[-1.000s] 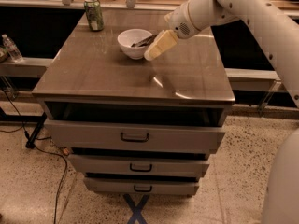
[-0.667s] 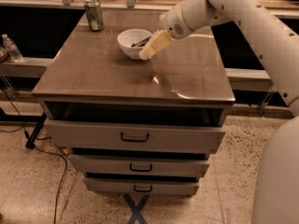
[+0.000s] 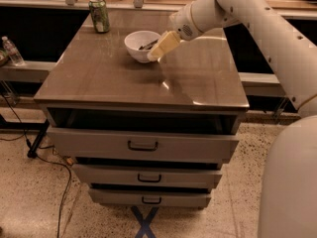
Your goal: Pick rxbar chocolate from white bowl and place on counter
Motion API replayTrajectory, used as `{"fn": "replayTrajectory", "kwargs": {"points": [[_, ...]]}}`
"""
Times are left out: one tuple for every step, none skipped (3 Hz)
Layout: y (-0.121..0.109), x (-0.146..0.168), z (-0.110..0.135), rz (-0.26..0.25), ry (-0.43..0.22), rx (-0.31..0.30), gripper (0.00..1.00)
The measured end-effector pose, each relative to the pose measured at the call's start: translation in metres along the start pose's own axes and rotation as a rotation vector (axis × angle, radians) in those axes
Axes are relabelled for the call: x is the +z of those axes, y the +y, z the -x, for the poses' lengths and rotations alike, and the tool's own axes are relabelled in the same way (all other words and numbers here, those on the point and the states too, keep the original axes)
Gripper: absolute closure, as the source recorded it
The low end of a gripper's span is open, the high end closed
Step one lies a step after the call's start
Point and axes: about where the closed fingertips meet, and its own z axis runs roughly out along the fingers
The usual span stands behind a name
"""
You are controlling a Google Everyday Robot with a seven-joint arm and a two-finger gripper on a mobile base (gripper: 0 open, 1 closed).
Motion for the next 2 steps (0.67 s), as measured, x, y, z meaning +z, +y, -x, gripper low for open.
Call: {"fn": "replayTrajectory", "kwargs": {"points": [[0.0027, -0.0082, -0.0006, 0.000, 0.001, 0.002, 0.00], [0.0059, -0.0088, -0.0023, 0.010, -0.001, 0.007, 0.18]]}}
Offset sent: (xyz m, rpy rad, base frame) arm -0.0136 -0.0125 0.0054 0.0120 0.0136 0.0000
